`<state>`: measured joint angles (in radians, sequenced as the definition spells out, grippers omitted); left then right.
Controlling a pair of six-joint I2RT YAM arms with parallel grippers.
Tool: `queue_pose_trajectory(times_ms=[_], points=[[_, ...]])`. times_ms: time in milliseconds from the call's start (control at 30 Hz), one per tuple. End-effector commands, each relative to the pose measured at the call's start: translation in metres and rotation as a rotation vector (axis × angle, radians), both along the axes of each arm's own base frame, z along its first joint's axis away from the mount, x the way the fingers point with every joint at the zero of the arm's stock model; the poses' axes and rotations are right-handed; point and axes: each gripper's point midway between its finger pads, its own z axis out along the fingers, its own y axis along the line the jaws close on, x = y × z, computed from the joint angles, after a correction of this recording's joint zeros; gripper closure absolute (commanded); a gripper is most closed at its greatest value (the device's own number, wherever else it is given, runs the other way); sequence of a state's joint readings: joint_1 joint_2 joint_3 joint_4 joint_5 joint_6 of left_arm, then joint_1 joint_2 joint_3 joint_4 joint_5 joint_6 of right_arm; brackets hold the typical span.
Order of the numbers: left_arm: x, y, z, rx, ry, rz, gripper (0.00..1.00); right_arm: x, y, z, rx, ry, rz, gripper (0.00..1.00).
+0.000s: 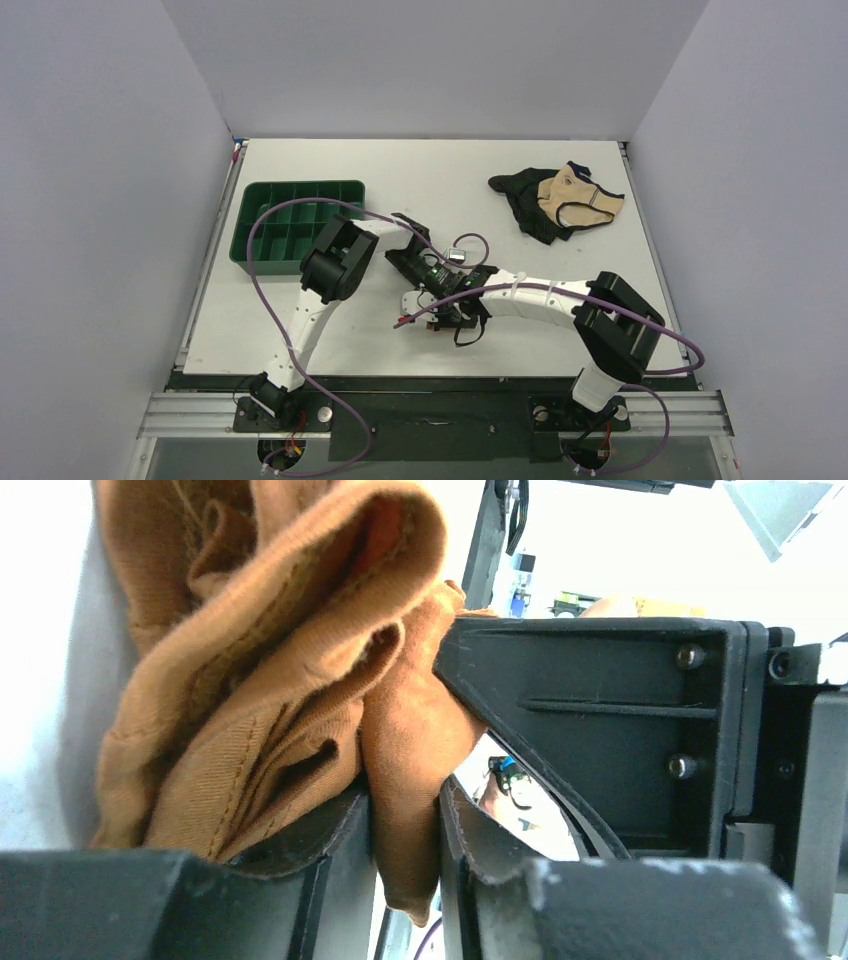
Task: Roll the underwear
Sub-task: Roll the underwear to the center of the board.
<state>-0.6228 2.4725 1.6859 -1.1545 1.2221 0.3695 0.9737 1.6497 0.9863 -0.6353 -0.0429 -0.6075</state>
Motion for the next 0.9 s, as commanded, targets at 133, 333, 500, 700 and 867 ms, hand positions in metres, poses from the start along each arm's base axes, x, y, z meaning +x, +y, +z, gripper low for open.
queue_pose_trajectory(times_ms=[133,333,500,700,867], points=[[0.018,0.026,-0.029,0.097,-0.202,-0.072,0.64,-0.034,0.002,-0.015,0.019,0.209,-0.020,1.00],[0.026,0.034,-0.020,0.104,-0.237,-0.069,0.54,-0.042,-0.002,-0.016,0.007,0.249,-0.029,1.00],[0.029,0.043,-0.016,0.111,-0.251,-0.071,0.50,-0.045,-0.004,-0.016,0.005,0.260,-0.037,1.00],[0.032,0.055,-0.011,0.118,-0.251,-0.061,0.48,-0.047,-0.006,-0.017,0.001,0.271,-0.045,1.00],[0.032,0.066,-0.005,0.118,-0.260,-0.060,0.48,-0.046,-0.007,-0.017,0.008,0.285,-0.061,1.00]])
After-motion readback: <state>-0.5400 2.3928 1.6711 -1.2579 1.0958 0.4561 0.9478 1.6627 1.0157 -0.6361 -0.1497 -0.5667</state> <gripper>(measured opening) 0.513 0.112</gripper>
